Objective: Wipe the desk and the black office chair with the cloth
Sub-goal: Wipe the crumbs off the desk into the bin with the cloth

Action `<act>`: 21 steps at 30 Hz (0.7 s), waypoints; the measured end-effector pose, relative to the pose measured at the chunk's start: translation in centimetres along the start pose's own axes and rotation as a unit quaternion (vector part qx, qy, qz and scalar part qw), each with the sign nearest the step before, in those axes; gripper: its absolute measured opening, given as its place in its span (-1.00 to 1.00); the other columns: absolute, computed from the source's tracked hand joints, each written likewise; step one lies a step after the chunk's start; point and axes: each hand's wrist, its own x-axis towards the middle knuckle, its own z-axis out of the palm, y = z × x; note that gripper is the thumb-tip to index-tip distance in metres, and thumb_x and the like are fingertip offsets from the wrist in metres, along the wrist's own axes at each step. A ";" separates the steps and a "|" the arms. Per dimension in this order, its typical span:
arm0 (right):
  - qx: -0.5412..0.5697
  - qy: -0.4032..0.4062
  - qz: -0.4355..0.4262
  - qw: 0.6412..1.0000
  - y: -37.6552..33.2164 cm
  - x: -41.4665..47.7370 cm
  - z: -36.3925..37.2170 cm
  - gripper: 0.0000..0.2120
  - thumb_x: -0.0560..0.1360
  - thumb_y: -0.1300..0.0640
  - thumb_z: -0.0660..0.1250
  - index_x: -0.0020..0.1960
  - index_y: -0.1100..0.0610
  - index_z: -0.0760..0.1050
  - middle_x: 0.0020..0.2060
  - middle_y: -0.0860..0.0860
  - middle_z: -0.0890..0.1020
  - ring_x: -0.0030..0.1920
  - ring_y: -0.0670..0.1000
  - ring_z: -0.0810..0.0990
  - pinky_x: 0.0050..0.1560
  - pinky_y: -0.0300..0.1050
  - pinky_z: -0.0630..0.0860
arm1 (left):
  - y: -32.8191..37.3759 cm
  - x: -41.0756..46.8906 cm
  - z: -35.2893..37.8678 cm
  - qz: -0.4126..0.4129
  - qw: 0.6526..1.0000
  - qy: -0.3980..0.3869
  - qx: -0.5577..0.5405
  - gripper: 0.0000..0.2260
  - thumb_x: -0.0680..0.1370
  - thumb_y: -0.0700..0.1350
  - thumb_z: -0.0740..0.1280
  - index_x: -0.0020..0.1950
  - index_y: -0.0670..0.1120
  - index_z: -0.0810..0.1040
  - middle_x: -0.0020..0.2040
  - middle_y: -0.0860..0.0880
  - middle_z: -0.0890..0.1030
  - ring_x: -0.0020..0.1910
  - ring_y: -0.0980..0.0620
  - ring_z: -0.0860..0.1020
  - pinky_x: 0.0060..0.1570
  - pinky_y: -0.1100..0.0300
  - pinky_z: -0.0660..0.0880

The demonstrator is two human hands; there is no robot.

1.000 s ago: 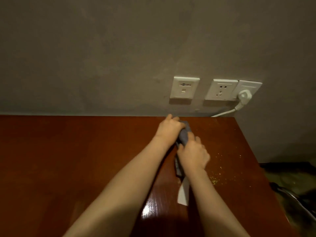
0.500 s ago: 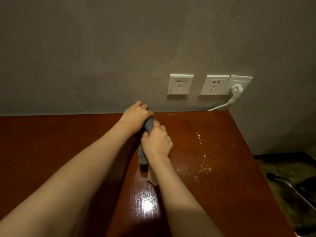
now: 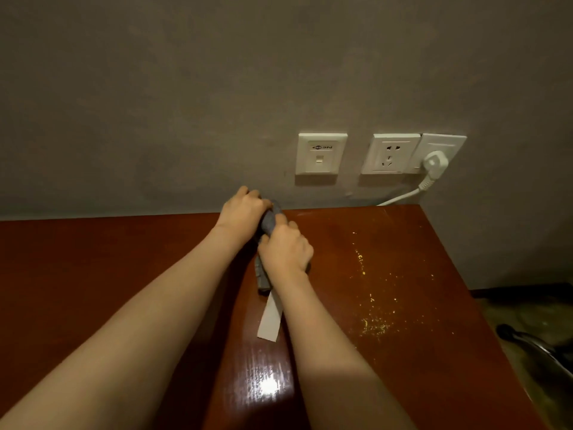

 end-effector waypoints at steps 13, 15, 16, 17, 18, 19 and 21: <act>-0.023 0.055 0.090 0.994 8.8 1.1 -4.3 -0.56 0.54 0.03 0.24 0.39 0.00 0.26 0.20 0.10 0.47 0.16 0.20 0.52 0.02 -0.01 0.45 | 10.7 2.9 1.3 0.060 0.997 0.043 -0.019 -0.70 0.61 -0.19 0.12 0.33 -0.16 0.38 0.24 -0.15 0.40 0.29 -0.15 0.29 0.15 0.11 0.31; -0.033 0.054 0.076 0.995 8.5 0.2 -4.5 -0.53 0.54 0.03 0.25 0.42 -0.03 0.23 0.21 0.09 0.45 0.18 0.18 0.51 0.03 -0.01 0.46 | 10.2 1.9 0.9 0.059 0.997 0.043 -0.018 -0.69 0.61 -0.18 0.14 0.35 -0.13 0.36 0.25 -0.14 0.39 0.30 -0.14 0.29 0.17 0.12 0.32; -0.040 0.052 0.064 0.996 8.2 -0.5 -4.5 -0.52 0.54 0.04 0.25 0.43 -0.03 0.22 0.22 0.08 0.44 0.19 0.17 0.50 0.04 -0.01 0.46 | 9.6 1.4 0.5 0.064 0.997 0.042 -0.018 -0.68 0.61 -0.17 0.15 0.37 -0.11 0.36 0.25 -0.13 0.39 0.30 -0.14 0.29 0.17 0.12 0.32; -0.042 0.050 0.051 0.997 7.7 -1.2 -4.5 -0.51 0.54 0.04 0.25 0.44 -0.03 0.21 0.23 0.07 0.43 0.20 0.15 0.49 0.05 -0.01 0.46 | 8.8 0.8 0.1 0.070 0.996 0.043 -0.019 -0.67 0.61 -0.16 0.15 0.38 -0.09 0.36 0.24 -0.13 0.39 0.29 -0.13 0.29 0.16 0.12 0.32; -0.037 0.048 0.041 0.997 6.8 -2.0 -4.4 -0.50 0.54 0.03 0.24 0.44 -0.03 0.20 0.23 0.06 0.43 0.21 0.14 0.48 0.06 -0.01 0.46 | 7.9 0.1 -0.5 0.076 0.996 0.047 -0.024 -0.67 0.60 -0.15 0.15 0.38 -0.08 0.37 0.23 -0.12 0.40 0.29 -0.13 0.29 0.15 0.11 0.32; -0.026 0.046 0.035 0.998 5.6 -2.8 -4.3 -0.50 0.54 0.03 0.24 0.44 -0.03 0.21 0.23 0.06 0.42 0.21 0.14 0.48 0.06 -0.01 0.45 | 6.7 -0.7 -1.0 0.080 0.995 0.053 -0.033 -0.67 0.59 -0.15 0.16 0.36 -0.07 0.38 0.22 -0.12 0.41 0.27 -0.13 0.30 0.15 0.10 0.32; 0.015 0.031 0.036 0.999 2.7 -4.5 -3.8 -0.53 0.54 0.02 0.23 0.42 -0.01 0.23 0.23 0.07 0.43 0.20 0.16 0.49 0.06 -0.02 0.44 | 3.7 -2.6 -1.9 0.101 0.991 0.066 -0.063 -0.68 0.54 -0.17 0.19 0.30 -0.08 0.46 0.17 -0.14 0.45 0.22 -0.16 0.35 0.15 0.04 0.36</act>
